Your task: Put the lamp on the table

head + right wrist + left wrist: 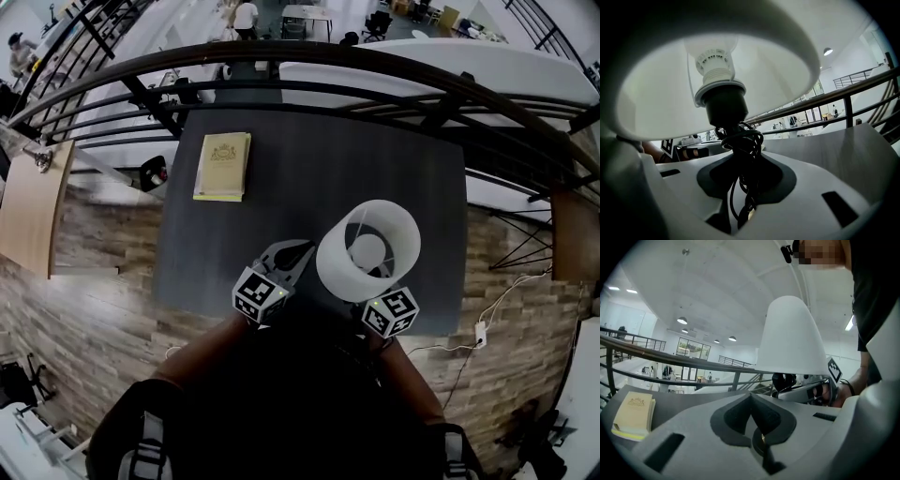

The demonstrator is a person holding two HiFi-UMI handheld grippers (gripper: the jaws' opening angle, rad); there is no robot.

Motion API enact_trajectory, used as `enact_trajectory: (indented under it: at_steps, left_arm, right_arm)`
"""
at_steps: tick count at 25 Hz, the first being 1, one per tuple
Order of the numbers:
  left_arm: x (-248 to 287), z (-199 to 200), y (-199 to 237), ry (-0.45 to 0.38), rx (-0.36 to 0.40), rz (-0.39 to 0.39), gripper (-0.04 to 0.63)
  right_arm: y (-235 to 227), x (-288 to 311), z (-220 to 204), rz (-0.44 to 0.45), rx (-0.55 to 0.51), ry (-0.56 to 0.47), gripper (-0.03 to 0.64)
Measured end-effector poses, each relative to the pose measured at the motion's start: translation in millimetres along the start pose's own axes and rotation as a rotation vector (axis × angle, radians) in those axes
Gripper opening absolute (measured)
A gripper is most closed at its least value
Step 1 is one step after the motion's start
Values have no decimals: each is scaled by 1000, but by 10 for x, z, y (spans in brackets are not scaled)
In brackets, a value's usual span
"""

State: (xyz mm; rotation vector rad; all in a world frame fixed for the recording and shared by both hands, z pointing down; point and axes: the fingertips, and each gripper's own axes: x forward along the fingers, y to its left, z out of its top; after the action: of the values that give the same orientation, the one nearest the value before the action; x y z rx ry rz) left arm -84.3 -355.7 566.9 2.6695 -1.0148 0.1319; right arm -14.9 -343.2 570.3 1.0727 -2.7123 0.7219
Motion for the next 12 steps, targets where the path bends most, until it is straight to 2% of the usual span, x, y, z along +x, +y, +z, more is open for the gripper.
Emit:
enact_trajectory:
  at_steps: [6,12]
  left_arm:
    - [247,-126,122,0,-67,-5,9]
    - [487,-308,204,32,-59,-8,9]
  right_arm:
    - [-311,111,-108,-16,9,23,100]
    - [-574,199,-222,-16,11,39,100]
